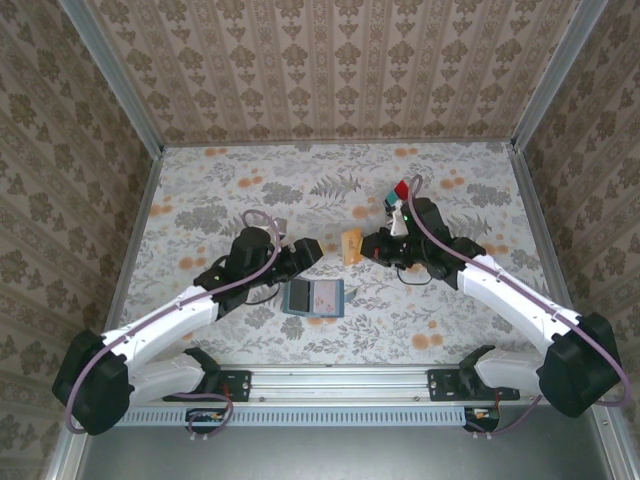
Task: Put the credit cards into the card holder
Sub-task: Pick up the credit card from the storage box.
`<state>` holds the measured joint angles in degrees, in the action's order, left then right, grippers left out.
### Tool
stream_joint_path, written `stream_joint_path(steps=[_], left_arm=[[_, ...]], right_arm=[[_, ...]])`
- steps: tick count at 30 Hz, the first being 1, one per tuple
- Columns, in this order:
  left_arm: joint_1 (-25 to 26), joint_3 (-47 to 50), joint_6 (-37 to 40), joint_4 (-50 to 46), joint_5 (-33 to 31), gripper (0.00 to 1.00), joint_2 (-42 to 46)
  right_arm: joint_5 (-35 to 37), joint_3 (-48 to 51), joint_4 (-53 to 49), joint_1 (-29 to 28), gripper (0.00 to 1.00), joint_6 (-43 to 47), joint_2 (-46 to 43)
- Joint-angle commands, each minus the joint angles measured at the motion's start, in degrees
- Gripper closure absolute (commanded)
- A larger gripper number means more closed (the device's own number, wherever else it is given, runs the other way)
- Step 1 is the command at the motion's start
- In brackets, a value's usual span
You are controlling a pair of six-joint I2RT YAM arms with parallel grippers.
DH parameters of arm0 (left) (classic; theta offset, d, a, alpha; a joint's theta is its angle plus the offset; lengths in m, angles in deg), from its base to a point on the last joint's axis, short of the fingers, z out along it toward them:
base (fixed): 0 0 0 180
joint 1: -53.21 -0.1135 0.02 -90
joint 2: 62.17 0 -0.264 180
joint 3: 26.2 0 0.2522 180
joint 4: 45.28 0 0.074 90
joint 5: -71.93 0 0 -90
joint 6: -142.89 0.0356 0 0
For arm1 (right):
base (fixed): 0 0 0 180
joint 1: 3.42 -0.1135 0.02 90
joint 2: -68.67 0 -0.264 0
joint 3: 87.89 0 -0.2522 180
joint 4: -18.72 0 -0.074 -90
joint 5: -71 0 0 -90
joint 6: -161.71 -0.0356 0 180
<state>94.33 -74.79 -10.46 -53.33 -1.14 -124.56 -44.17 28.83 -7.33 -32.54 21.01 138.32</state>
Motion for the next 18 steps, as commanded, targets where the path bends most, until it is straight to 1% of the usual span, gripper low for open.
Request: stream_joint_path(steps=[1, 6, 12, 18], left_arm=[[-0.76, 0.32, -2.13, 5.67, 2.91, 0.27, -0.07], [-0.96, 1.08, -3.85, 11.02, 4.69, 0.33, -1.46], [-0.89, 0.85, -3.35, 12.35, 5.74, 0.41, -1.27], [-1.08, 1.17, -3.8, 11.63, 5.11, 0.43, -0.93]], right_arm=[[-5.42, 1.06, 8.89, -1.08, 0.95, -5.76, 1.34], [-7.25, 1.13, 11.76, -1.88, 0.94, -7.78, 3.16], [-9.7, 1.53, 15.13, -2.58, 0.94, -10.11, 4.5], [-10.87, 1.18, 15.74, -2.85, 0.93, -10.89, 5.47]])
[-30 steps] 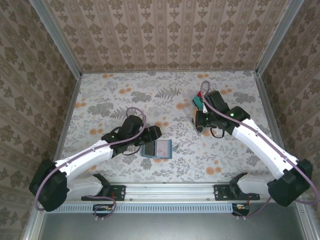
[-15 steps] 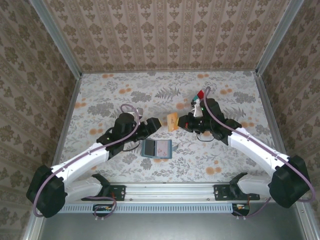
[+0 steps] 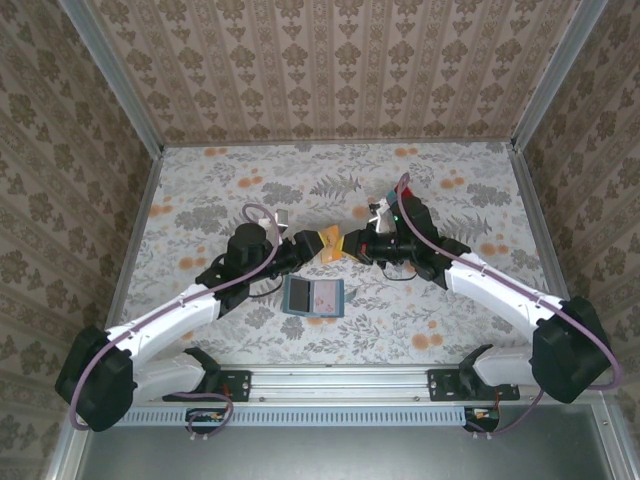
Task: Put the credit cards into the card holder
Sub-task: Pick up the credit card from the storage box.
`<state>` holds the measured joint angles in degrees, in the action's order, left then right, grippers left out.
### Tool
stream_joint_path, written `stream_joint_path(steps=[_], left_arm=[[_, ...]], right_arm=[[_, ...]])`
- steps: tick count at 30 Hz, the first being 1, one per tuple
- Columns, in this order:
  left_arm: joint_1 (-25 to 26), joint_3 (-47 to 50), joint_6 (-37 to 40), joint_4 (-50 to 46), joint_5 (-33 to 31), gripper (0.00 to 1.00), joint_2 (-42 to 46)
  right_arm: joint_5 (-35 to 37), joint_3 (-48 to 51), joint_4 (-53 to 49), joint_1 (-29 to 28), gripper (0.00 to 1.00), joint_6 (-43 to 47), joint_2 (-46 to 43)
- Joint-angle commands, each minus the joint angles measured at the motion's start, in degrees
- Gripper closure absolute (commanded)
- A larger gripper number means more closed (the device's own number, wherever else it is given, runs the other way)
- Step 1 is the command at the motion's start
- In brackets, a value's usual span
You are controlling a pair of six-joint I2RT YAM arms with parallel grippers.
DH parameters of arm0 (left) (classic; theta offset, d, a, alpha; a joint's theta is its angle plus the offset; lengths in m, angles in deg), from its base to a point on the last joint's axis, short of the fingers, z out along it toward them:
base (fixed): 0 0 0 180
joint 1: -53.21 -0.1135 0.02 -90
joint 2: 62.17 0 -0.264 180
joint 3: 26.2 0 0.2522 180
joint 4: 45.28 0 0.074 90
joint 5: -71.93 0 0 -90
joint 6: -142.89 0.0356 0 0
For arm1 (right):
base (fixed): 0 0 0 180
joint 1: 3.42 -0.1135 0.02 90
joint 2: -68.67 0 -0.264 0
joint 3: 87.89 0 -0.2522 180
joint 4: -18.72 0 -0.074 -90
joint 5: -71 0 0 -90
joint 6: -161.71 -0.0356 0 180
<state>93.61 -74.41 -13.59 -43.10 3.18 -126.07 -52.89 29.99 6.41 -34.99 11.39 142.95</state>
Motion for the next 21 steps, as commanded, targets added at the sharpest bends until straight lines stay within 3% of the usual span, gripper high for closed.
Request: stream_joint_path(steps=[1, 14, 18, 21], left_arm=[[-0.37, 0.77, -0.63, 1.9, 1.05, 0.44, 0.42], [-1.47, 2.81, -2.04, 3.62, 1.31, 0.84, 1.61], [-2.55, 3.49, -2.11, 5.27, 4.04, 0.98, 1.77], [-3.57, 4.82, -3.29, 8.29, 6.6, 1.0, 1.58]], right_arm=[[-2.36, -0.15, 2.02, -0.42, 0.93, -1.29, 1.07], [-4.45, -1.17, 1.58, -0.69, 0.87, 0.23, 2.43], [-5.76, -1.24, 4.46, -0.6, 0.82, -0.67, 2.69], [-6.1, -2.72, 3.49, -0.51, 0.81, 0.17, 3.15]])
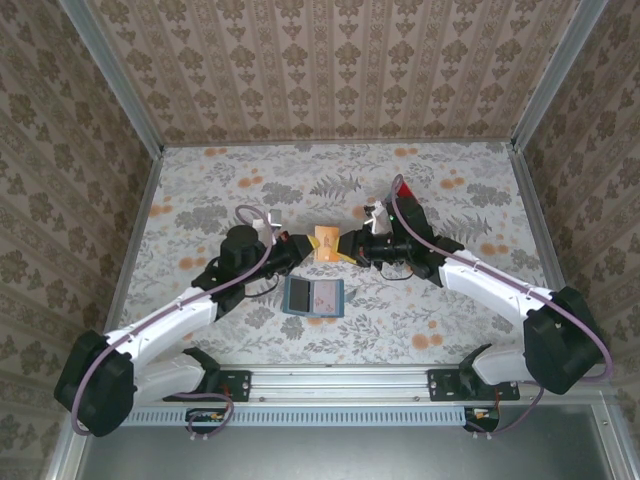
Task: Put the credit cards into the card holder
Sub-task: Pick up the credit card from the storage box.
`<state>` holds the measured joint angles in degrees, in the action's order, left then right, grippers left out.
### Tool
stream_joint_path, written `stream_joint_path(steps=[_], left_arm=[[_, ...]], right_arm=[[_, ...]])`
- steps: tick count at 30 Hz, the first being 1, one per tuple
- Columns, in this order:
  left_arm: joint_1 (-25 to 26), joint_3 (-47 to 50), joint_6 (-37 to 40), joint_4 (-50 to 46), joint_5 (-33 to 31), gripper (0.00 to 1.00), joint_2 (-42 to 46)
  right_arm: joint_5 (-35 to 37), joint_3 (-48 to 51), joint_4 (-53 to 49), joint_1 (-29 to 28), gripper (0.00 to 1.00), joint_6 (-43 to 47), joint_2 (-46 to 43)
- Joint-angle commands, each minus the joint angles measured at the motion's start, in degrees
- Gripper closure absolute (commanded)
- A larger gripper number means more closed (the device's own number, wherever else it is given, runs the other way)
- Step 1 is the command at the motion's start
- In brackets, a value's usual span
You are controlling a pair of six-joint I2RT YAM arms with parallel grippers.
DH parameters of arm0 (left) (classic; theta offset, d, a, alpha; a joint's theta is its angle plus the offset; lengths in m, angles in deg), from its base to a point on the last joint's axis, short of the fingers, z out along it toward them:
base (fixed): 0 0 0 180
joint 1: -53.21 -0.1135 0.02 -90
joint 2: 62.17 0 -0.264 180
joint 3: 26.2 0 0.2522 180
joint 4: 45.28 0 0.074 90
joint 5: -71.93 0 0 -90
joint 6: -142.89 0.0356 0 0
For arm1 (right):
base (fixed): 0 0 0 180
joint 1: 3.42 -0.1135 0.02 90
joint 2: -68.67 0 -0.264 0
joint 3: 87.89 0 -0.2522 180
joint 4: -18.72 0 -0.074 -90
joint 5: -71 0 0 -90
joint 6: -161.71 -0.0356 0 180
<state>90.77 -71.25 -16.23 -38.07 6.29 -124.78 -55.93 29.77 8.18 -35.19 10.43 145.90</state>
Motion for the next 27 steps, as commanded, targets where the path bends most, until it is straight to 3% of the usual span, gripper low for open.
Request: stream_joint_path(steps=[1, 17, 22, 23, 25, 27], left_arm=[[-0.82, 1.67, -0.54, 3.21, 3.96, 1.0, 0.39], [-1.16, 2.11, 0.48, -0.58, 5.43, 1.0, 1.09], [-1.33, 2.33, 1.15, -2.46, 4.94, 1.0, 1.51], [-1.26, 1.97, 2.05, -4.46, 4.42, 0.87, 1.76], [-1.26, 0.47, 4.84, -11.62, 2.84, 0.48, 2.66], [-1.31, -0.51, 7.51, -19.77, -0.57, 0.33, 4.01]], right_arm=[[-3.14, -2.86, 1.62, -0.23, 0.81, 1.39, 0.37], [-3.18, -4.84, -1.8, 1.18, 0.79, 4.1, 2.05], [-2.82, -4.86, -2.56, 1.27, 0.94, 4.6, 1.6], [-2.23, -4.86, -3.51, 1.27, 0.96, 5.26, 1.36], [0.26, -5.16, -8.1, 1.18, 0.95, 7.71, 0.76], [6.63, -5.46, -14.54, 0.62, 0.94, 11.83, 0.21]])
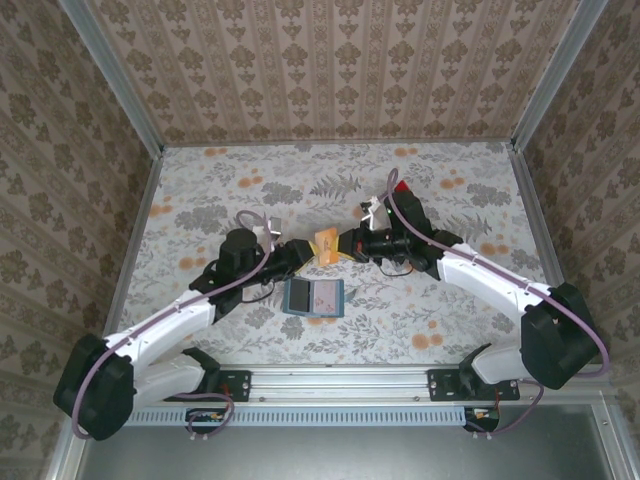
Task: Put the credit cards into the card holder
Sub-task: Pick up the credit card from the storage box, then turn over the card slot in the card holder.
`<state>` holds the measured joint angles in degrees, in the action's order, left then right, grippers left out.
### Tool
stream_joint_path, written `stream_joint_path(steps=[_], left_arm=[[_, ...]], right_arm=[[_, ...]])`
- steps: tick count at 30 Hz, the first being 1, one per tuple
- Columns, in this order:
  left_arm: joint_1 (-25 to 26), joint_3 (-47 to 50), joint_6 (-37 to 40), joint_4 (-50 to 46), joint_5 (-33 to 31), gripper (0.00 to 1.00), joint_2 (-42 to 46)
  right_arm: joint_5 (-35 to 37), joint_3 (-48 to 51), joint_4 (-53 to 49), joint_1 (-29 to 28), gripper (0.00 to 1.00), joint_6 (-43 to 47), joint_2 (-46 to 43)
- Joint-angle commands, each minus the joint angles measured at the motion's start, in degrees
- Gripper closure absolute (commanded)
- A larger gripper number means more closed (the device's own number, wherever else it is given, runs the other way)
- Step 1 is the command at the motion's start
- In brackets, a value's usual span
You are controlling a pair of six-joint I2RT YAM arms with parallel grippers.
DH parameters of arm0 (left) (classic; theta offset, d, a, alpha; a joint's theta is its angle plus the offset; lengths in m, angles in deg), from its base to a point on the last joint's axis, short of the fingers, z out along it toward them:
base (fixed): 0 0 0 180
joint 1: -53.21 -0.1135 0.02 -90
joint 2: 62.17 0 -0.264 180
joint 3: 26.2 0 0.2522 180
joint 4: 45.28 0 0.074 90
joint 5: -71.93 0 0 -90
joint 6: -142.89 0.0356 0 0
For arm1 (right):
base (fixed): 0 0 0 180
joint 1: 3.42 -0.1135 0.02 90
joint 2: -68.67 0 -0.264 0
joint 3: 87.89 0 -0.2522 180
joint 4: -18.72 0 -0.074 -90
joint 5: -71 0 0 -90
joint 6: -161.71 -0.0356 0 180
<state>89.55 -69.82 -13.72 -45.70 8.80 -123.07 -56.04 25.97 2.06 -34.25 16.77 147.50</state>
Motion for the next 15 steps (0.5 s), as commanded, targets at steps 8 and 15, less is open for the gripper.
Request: stream_joint_path(steps=[8, 15], left_arm=[[-2.06, -1.25, 12.71, -33.9, -14.64, 0.14, 5.49], [-2.76, -0.72, 15.65, -38.21, -16.28, 0.13, 2.41]], right_arm=[[22.58, 1.78, -15.14, -6.18, 0.95, 7.72, 0.45], [23.02, 6.02, -11.95, -9.4, 0.96, 4.61, 2.88]])
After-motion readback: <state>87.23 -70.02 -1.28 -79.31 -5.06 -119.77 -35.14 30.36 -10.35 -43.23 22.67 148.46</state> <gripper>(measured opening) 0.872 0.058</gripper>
